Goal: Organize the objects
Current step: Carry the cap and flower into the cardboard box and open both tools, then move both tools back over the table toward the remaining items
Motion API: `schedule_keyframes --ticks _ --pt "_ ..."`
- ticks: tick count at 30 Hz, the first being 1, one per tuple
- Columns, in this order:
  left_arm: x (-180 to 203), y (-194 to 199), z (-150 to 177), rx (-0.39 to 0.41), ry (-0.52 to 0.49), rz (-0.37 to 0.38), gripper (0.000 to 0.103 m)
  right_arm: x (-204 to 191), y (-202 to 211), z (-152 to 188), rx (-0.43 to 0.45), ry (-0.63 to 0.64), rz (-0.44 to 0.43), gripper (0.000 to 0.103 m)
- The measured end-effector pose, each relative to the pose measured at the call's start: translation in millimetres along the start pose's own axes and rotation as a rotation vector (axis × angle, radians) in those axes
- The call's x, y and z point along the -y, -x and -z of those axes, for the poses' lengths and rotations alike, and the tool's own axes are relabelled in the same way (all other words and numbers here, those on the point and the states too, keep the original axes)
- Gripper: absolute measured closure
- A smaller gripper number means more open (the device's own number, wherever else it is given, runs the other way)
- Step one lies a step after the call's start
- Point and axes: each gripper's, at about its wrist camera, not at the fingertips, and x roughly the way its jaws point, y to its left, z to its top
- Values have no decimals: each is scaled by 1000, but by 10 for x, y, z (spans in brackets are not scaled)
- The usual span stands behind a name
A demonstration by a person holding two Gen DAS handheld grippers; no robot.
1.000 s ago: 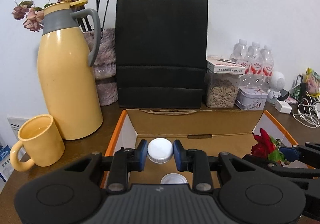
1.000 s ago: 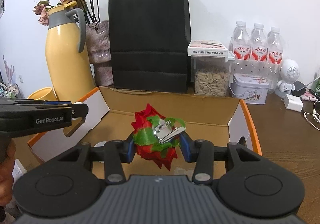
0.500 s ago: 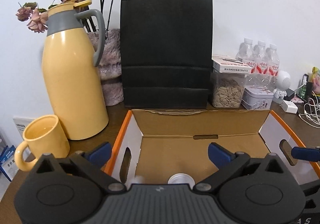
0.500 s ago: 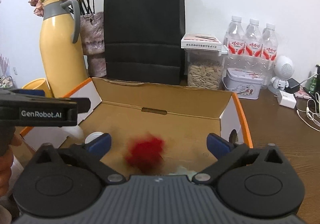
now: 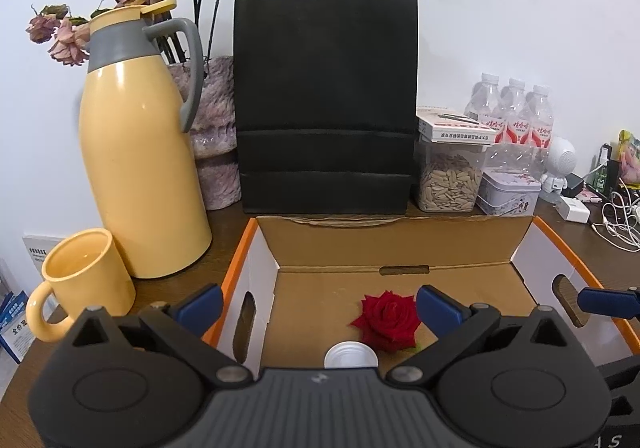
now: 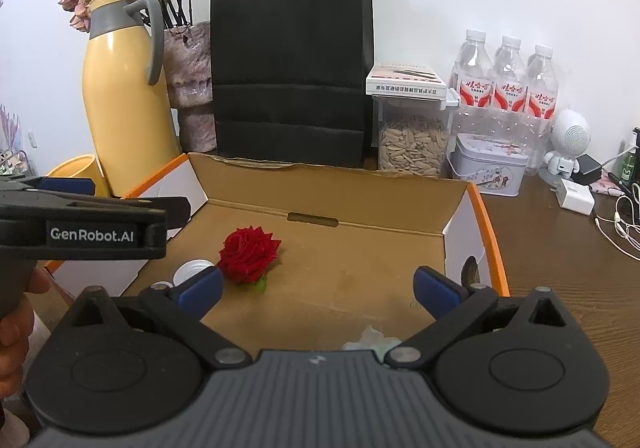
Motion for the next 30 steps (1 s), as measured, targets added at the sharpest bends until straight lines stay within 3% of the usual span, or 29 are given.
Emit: schedule_keyframes --ticks 8,17,30 --pt "-43 182 -32 23 23 19 0 -25 152 -22 36 8 1 0" --pt "-116 645 0 90 24 37 0 -54 539 46 96 25 26 0" --pt "-327 1388 398 100 43 36 0 -193 1152 395 124 20 45 0"
